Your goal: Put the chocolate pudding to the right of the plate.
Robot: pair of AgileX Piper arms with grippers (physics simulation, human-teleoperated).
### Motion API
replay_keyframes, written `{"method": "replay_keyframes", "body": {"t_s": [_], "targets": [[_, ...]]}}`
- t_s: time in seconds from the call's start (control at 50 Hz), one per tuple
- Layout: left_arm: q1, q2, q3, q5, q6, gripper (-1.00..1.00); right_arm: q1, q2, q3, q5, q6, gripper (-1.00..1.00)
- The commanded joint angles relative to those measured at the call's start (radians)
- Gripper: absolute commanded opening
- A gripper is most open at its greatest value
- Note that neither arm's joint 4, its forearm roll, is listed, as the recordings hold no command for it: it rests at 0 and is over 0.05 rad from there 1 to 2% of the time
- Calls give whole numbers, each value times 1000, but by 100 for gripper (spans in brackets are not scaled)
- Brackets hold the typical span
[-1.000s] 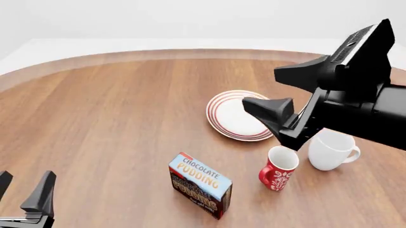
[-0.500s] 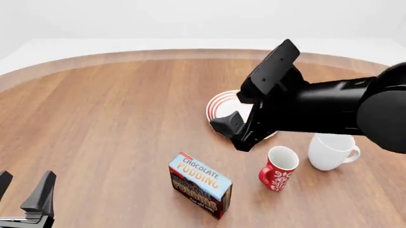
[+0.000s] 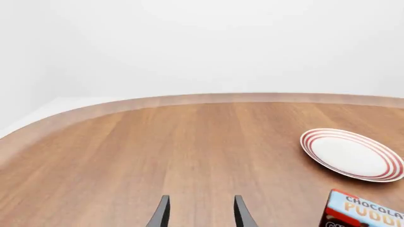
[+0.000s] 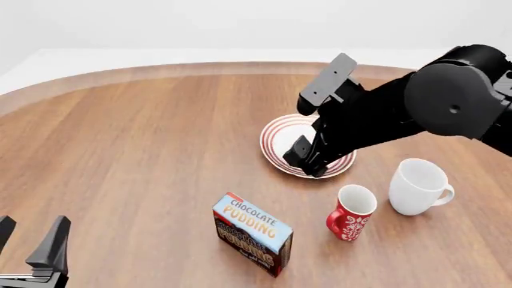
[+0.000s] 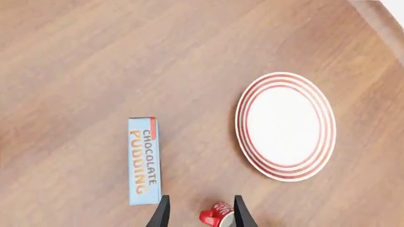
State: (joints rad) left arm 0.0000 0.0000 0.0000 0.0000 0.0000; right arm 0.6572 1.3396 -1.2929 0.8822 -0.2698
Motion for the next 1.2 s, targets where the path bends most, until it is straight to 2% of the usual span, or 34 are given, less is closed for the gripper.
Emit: {"method": "replay_keyframes", "body": {"t_s": [0.02, 0.2, 0.34, 0.7, 0.84, 1.0, 1.2], "targets": [[0, 0, 0, 0, 0, 100, 2, 24, 0, 27, 2, 100], [0, 0, 0, 0, 0, 100, 12, 38, 8, 24, 5, 100], [0, 0, 0, 0, 0, 100, 57, 89, -12, 10, 34, 100], [0, 0, 0, 0, 0, 100, 129, 175, -61, -9, 67, 100], [0, 0, 0, 0, 0, 100, 166, 212, -75, -21, 104, 100], [0, 0, 0, 0, 0, 100, 149, 217, -70, -35, 106, 100], [0, 0, 0, 0, 0, 100, 170, 234, -63, -47, 122, 100]]}}
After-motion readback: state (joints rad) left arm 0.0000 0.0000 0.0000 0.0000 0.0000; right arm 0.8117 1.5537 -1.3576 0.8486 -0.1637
